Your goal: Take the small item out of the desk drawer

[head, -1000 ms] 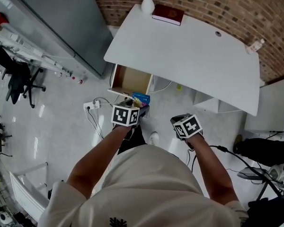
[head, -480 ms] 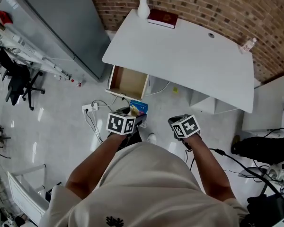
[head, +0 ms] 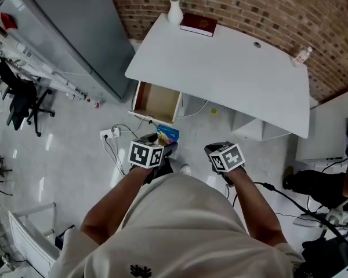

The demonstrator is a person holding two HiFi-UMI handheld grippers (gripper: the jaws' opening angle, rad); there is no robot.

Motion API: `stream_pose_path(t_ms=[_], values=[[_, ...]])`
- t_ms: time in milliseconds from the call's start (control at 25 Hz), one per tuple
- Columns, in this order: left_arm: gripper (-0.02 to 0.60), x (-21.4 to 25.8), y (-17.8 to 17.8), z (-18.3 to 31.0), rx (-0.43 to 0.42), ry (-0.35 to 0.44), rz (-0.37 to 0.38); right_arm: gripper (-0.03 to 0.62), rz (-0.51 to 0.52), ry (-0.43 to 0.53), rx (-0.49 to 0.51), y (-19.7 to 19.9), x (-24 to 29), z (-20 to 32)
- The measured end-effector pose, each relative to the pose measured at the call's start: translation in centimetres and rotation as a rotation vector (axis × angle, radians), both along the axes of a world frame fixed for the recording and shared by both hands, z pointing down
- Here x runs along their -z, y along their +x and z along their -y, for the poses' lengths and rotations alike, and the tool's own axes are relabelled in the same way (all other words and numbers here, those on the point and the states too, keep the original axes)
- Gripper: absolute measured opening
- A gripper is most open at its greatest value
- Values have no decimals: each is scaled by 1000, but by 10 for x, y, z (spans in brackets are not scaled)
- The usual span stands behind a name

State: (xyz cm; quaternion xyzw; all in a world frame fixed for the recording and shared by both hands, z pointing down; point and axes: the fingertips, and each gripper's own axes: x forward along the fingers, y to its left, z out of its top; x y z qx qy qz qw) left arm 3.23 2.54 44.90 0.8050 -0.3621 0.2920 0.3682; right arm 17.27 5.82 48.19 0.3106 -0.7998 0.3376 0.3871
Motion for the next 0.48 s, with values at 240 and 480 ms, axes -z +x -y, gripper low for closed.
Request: stream_pose_path(t_ms=[240, 480], values=[[359, -2, -3, -4, 4, 2, -10, 31, -11, 15, -20, 1, 4, -6], [359, -3, -7, -9, 5, 1, -15, 31, -12, 24, -15, -3, 5, -13]])
